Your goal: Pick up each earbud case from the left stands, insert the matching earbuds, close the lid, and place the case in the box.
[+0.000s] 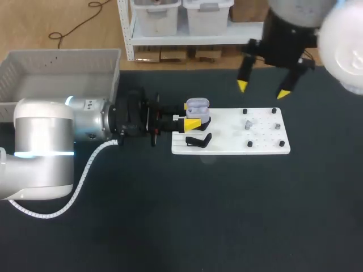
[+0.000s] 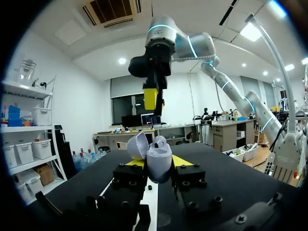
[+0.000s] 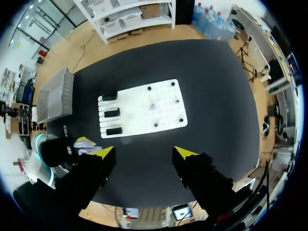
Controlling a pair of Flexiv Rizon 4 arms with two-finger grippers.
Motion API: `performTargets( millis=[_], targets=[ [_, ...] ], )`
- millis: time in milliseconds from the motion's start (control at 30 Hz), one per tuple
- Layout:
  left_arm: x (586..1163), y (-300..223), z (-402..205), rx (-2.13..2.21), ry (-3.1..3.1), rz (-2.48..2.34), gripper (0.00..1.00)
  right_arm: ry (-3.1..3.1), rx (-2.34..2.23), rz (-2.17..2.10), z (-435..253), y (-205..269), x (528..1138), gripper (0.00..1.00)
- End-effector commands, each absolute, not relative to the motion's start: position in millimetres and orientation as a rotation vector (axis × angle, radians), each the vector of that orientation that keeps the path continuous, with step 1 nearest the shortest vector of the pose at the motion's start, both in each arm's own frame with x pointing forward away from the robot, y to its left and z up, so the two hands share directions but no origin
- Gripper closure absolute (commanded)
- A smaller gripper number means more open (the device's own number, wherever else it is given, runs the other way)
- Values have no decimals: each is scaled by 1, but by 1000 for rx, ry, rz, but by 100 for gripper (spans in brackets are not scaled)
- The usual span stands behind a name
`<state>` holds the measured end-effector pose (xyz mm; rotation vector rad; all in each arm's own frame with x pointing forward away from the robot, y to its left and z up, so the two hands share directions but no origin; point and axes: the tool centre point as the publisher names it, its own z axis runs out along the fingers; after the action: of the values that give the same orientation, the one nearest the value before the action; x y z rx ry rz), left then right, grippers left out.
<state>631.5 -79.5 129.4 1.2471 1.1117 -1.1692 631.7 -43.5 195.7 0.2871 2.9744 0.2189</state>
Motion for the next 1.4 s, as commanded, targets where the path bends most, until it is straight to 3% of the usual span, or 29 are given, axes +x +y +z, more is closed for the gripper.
performTargets(
  millis=[33,267,400,600,700,867,1400],
  targets=[
    [630,-80,129,1244,1112,-1165,100,2957,242,270,174,-54,633,28],
    [630,-80,129,1244,1112,-1165,100,2983,177,197,144,-72,653,40],
    [630,-80,129,1244,1112,-1165,100,2996,139,129,124,-75,665,41],
    [630,-80,129,1244,1112,-1165,100,3027,152,90,94,-73,683,34],
    [630,-80,129,1244,1112,-1165,100,3035,156,87,83,-73,687,43],
    [630,-80,129,1244,1112,-1165,100,3039,180,93,68,-71,691,47],
    [630,-80,129,1244,1112,-1165,100,3048,161,193,39,-52,698,39]
  ],
)
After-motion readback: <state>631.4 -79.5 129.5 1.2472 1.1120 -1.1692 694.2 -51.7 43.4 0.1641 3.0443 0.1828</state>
